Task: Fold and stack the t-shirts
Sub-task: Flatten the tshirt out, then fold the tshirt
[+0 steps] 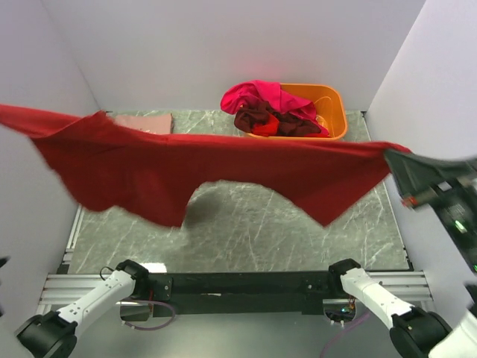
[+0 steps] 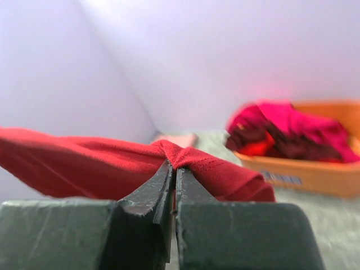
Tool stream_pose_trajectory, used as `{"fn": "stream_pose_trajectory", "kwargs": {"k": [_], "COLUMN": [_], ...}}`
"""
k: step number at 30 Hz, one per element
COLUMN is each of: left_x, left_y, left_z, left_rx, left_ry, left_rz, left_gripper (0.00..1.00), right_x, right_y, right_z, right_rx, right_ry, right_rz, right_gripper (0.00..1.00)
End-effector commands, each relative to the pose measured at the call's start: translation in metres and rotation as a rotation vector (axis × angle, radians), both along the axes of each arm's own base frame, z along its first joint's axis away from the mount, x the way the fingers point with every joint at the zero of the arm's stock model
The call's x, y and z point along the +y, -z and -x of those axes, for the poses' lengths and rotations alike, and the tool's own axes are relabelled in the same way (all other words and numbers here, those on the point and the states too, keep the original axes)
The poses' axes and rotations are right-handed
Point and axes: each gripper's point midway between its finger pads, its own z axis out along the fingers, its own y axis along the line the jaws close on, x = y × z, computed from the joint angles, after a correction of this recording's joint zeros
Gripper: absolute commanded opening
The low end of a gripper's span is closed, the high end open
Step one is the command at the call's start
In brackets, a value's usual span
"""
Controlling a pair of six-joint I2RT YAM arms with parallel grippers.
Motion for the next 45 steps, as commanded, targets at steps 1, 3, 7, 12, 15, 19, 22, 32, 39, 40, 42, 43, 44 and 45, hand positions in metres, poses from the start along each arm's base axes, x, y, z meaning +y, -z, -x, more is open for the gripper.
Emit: {"fn": "stream_pose_trajectory", "kwargs": {"k": [1, 3, 7, 12, 15, 19, 22, 32, 39, 40, 42, 43, 44, 45], "left_x": [-0.004, -0.007, -0.017, -0.014, -0.028, -0.05, -0.055, -0.074, -0.084, -0.084, -0.081, -0.079, -0.078, -0.074], "left_y": [-0.043, -0.049, -0.039, 0.025, 0.109, 0.208, 0.291, 0.466, 0.502, 0.503, 0.499, 0.5, 0.499, 0.493], "left_z": [0.04, 0.042, -0.01, -0.105, -0.182, -0.247, -0.291, -0.404, -0.432, -0.431, -0.426, -0.421, -0.418, -0.409], "left_rx": [-0.166, -0.183, -0.076, 0.222, 0.463, 0.648, 0.795, 1.114, 1.187, 1.19, 1.189, 1.205, 1.212, 1.216], "left_ry": [0.044, 0.046, -0.014, -0.236, -0.368, -0.366, -0.351, -0.199, -0.159, -0.16, -0.169, -0.172, -0.179, -0.195], "left_rz": [-0.092, -0.117, -0.122, -0.121, -0.199, -0.318, -0.368, -0.44, -0.459, -0.456, -0.451, -0.444, -0.434, -0.421], "left_gripper": [0.01, 0.01, 0.01, 0.01, 0.01, 0.01, 0.01, 0.01, 0.01, 0.01, 0.01, 0.01, 0.01, 0.01], "right_x": [0.001, -0.001, -0.005, -0.018, -0.011, 0.002, 0.013, 0.006, -0.002, -0.003, -0.003, -0.004, -0.005, -0.003], "right_y": [-0.017, -0.018, -0.003, 0.055, 0.111, 0.197, 0.269, 0.435, 0.453, 0.455, 0.455, 0.456, 0.457, 0.457], "right_z": [0.027, 0.028, -0.003, -0.078, -0.125, -0.179, -0.214, -0.289, -0.308, -0.309, -0.31, -0.309, -0.308, -0.306], "right_rx": [-0.098, -0.109, -0.031, 0.167, 0.31, 0.465, 0.559, 0.911, 0.968, 0.976, 0.979, 0.984, 0.992, 0.992], "right_ry": [-0.049, -0.041, 0.032, 0.228, 0.273, 0.235, 0.168, 0.155, 0.183, 0.184, 0.181, 0.183, 0.186, 0.176], "right_rz": [0.023, 0.014, 0.02, 0.052, 0.085, 0.106, 0.116, 0.201, 0.234, 0.24, 0.243, 0.246, 0.248, 0.247], "right_gripper": [0.0, 0.0, 0.0, 0.0, 0.0, 0.0, 0.0, 0.0, 0.0, 0.0, 0.0, 0.0, 0.0, 0.0]}}
